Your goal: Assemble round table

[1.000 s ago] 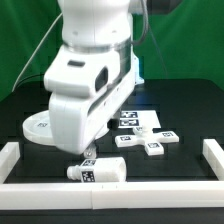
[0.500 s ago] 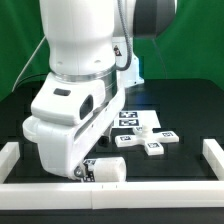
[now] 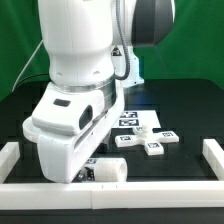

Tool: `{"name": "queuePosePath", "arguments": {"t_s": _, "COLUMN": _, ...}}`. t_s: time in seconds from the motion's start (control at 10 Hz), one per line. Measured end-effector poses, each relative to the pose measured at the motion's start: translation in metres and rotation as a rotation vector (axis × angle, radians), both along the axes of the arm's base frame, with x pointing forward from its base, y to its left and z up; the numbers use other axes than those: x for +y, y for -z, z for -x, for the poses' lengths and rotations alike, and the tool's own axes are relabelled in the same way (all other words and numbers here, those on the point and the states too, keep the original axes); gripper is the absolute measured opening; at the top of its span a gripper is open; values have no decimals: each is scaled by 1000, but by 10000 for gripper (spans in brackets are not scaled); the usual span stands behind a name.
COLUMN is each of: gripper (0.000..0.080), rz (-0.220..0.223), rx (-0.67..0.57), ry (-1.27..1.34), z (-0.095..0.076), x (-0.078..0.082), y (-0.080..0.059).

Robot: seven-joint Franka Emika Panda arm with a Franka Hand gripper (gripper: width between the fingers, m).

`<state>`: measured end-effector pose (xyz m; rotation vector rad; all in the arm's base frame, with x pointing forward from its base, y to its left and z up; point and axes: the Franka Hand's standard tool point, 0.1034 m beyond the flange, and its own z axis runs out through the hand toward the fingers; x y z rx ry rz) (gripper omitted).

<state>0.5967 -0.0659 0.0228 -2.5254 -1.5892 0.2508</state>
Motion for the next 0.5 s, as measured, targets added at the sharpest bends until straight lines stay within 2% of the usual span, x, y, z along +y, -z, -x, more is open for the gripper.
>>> {"name": "queuePosePath", "arguments": {"t_s": 0.1, "gripper": 396, "rz": 1, "rx": -3, "ry": 0, "z": -1, "x": 0, "y": -2}}
{"name": "queuePosePath", "arguments": {"t_s": 0.2, "gripper": 312, "rz": 1, "rx": -5, "ry": 0, "z": -2, "x": -1, "y": -3}}
{"name": "queuePosePath", "arguments": {"t_s": 0.4, "gripper": 312, "rz": -6, "rx": -8, "ry": 27, "z": 1, "x": -4, "y": -4}}
{"name": "queuePosePath", "arguments": {"t_s": 0.5, "gripper": 281, "rz": -18, "rx": -13, "ry": 91, "z": 9, "x": -18, "y": -6}}
